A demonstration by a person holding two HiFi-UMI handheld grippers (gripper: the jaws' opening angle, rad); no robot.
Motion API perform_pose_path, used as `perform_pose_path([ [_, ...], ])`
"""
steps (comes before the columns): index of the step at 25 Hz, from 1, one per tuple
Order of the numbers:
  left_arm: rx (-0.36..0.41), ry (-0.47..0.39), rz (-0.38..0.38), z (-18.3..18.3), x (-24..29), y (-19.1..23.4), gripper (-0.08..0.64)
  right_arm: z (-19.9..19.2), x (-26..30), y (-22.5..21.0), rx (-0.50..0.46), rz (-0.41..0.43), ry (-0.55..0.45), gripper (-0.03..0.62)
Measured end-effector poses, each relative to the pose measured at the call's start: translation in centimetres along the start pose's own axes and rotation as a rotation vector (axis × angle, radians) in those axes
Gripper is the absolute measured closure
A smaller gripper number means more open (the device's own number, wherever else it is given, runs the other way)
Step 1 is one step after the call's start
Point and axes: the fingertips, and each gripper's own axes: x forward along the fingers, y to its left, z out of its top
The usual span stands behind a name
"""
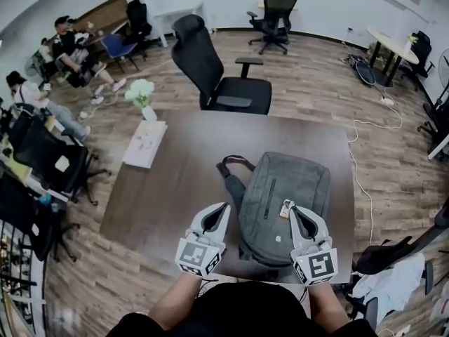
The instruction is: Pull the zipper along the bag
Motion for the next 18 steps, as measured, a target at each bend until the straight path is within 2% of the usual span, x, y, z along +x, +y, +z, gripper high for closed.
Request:
perform_pose_path([
  [9,0.016,0.009,0.043,-0.3,-1.7,0.8,0.54,0.2,0.8,1.4,-0.014,0.045,-0.014,0.591],
  [18,0.016,0.02,0.063,-0.4,-2.4,1.2,0.54,0.5,1.2,1.8,-0.037,0.053,-0.019,0.591],
])
